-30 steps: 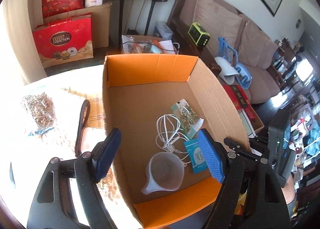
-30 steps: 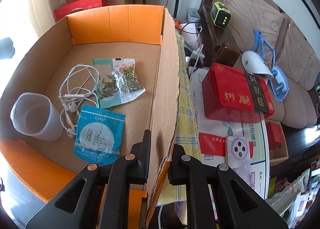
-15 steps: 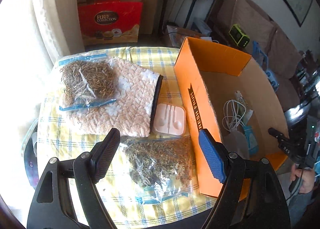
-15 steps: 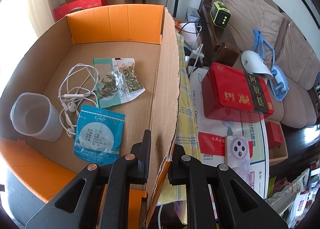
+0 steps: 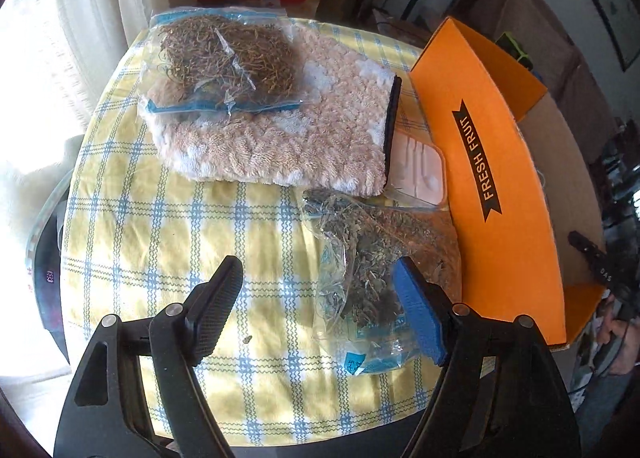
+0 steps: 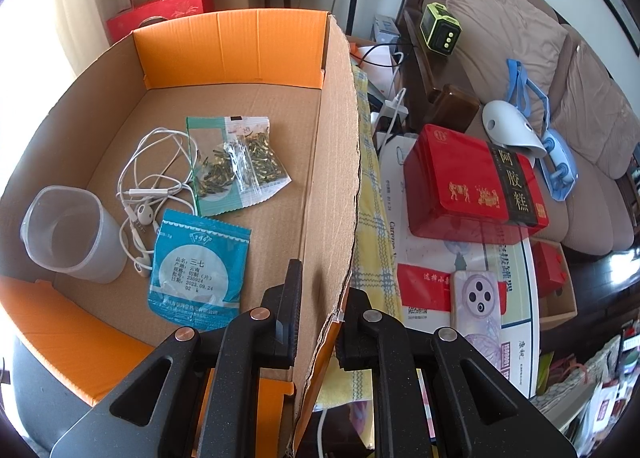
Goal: Organize objects
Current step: 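Return the left gripper to the table and grasp the clear bag of dried herbs, then lift the herb bag into the box and open the left gripper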
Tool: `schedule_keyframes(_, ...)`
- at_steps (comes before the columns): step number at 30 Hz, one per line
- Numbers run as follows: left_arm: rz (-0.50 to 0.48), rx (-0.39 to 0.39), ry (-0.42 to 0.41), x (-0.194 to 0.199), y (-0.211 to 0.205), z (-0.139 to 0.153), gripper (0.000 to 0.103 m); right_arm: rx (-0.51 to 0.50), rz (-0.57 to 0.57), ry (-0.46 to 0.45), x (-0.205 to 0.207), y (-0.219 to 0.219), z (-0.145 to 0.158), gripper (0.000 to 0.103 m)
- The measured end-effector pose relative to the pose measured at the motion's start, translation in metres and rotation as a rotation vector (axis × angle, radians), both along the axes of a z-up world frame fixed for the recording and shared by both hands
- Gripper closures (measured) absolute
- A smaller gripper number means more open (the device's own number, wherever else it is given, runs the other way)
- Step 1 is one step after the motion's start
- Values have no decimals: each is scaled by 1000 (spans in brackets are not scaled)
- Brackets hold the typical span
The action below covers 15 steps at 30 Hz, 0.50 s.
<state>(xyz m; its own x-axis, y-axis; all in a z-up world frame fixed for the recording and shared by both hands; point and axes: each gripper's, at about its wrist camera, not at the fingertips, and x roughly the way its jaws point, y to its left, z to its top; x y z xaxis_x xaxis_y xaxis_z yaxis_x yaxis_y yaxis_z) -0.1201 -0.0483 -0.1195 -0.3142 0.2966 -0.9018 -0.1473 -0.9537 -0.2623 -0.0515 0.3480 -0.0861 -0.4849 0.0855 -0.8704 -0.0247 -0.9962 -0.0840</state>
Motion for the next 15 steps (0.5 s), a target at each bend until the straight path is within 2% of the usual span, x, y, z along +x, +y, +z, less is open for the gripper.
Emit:
schedule_keyframes(3,-5,21,-27,5,-4,-6,35,0,0,1,1,0,0,90)
schedule_keyframes(6,-22,14,-42,13,-4,-11,47,-3,0,2,1,0,-1,90)
schedule_keyframes(8,-34,19,-58,16,-2,-14,72,-7,-1,3,1,0,-1,89)
schedule_keyframes(9,-38,28,-66,17,-1,-16,77,-9,-1,3,1,0,-1,89)
schedule_keyframes(10,-45,41,-73,19,0,-16,87,-11,-1,3,1,0,-1,89)
schedule_keyframes(12,-42,53,-66,21,1,-13,91,-10,-1,3,1,0,0,89)
schedule_keyframes(14,-47,65,-49,23,3,-7,102,-10,-1,3,1,0,0,89)
schedule_keyframes(15,-48,75,-37,25,4,-2,102,-11,-1,4,1,0,0,89)
